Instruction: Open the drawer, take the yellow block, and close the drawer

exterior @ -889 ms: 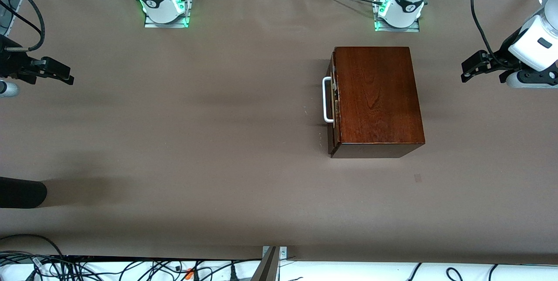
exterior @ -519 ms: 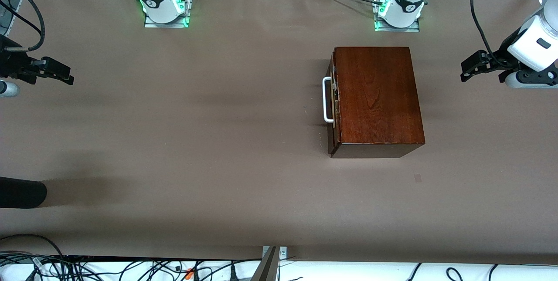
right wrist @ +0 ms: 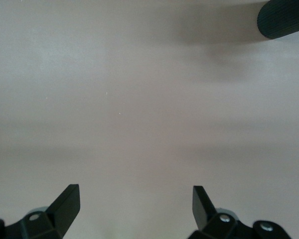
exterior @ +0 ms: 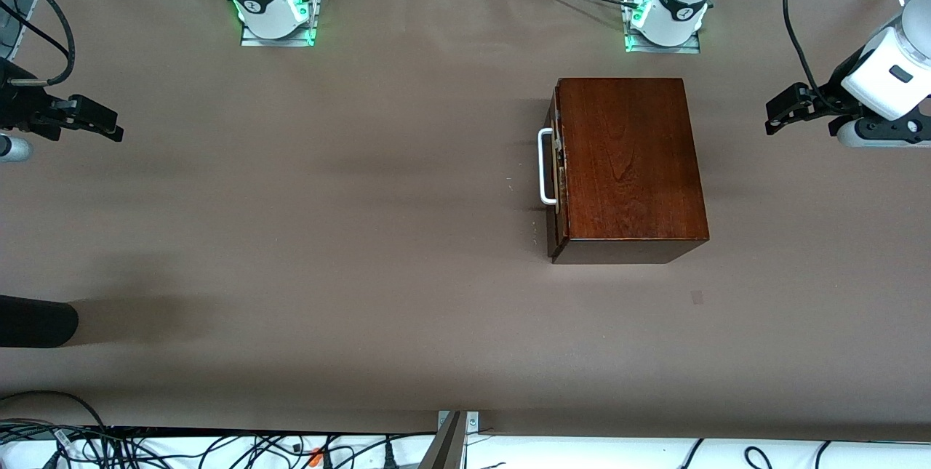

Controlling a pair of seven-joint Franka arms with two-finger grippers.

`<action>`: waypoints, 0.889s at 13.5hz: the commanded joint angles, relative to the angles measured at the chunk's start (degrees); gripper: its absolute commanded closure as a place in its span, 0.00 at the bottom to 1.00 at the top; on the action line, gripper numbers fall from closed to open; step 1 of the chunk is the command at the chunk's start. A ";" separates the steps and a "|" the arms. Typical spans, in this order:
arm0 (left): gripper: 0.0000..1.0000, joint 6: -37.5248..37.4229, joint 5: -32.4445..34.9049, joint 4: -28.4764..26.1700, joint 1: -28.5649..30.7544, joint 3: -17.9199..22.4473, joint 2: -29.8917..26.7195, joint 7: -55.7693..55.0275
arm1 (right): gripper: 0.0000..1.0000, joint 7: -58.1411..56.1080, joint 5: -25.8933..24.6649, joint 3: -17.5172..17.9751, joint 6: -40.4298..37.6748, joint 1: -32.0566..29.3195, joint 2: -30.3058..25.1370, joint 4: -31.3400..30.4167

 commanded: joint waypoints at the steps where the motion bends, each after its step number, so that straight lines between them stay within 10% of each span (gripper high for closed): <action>1: 0.00 -1.93 0.94 0.01 -0.37 -0.18 0.06 0.80 | 0.00 -0.57 0.09 0.47 0.42 -0.69 -0.79 -0.81; 12: 0.00 -6.07 1.03 0.27 -0.19 -0.36 1.29 0.98 | 0.00 -0.57 0.09 0.47 0.42 -0.69 -0.71 -0.81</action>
